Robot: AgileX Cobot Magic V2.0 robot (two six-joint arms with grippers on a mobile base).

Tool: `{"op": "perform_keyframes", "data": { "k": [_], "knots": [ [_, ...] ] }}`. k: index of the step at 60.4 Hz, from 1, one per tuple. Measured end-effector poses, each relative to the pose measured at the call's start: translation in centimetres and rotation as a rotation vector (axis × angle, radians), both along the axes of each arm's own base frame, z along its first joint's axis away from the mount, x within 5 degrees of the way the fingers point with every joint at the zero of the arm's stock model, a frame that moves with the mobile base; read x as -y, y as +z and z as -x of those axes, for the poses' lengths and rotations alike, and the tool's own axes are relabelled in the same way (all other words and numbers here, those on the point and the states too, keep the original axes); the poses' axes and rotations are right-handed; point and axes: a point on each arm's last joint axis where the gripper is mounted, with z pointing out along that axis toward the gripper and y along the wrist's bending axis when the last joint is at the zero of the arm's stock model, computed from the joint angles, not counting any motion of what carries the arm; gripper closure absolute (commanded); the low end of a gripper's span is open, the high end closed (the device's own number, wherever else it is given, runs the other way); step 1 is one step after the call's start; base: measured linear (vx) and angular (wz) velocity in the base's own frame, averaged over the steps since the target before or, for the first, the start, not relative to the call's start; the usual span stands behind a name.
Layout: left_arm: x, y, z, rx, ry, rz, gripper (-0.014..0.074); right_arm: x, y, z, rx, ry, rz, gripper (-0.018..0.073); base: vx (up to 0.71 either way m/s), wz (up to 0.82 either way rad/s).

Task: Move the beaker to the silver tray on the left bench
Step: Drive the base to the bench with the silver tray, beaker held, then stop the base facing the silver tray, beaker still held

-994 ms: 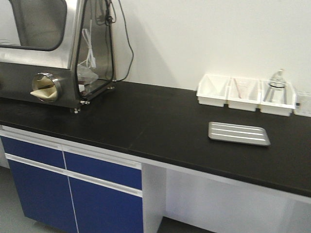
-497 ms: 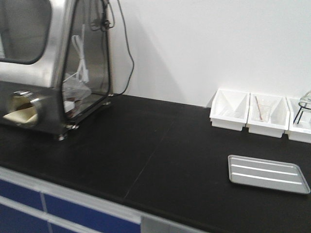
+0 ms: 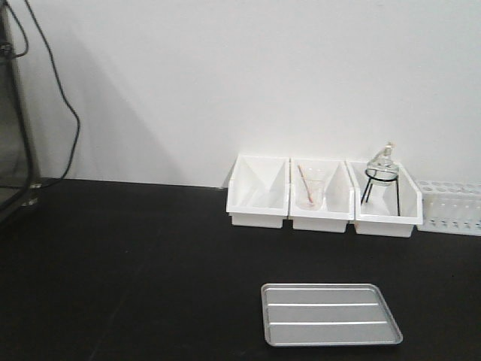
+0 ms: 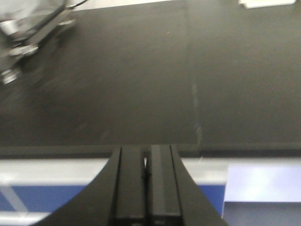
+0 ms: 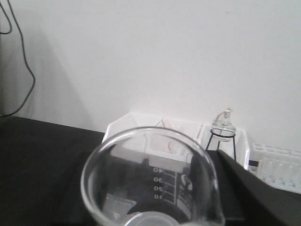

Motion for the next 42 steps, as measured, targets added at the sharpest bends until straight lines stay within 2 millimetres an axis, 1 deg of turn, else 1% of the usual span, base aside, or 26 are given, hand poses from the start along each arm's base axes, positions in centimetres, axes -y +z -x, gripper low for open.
{"op": "perform_keyframes", "data": {
  "k": [14,42],
  "knots": [
    [0.0,0.0,0.0,0.0,0.0,0.0,0.0595,0.01,0.0,0.0,0.0,-0.001,0.0,0.0571,0.22,-0.27],
    [0.0,0.0,0.0,0.0,0.0,0.0,0.0595,0.01,0.0,0.0,0.0,-0.001,0.0,0.0571,0.12,-0.06]
  ]
}}
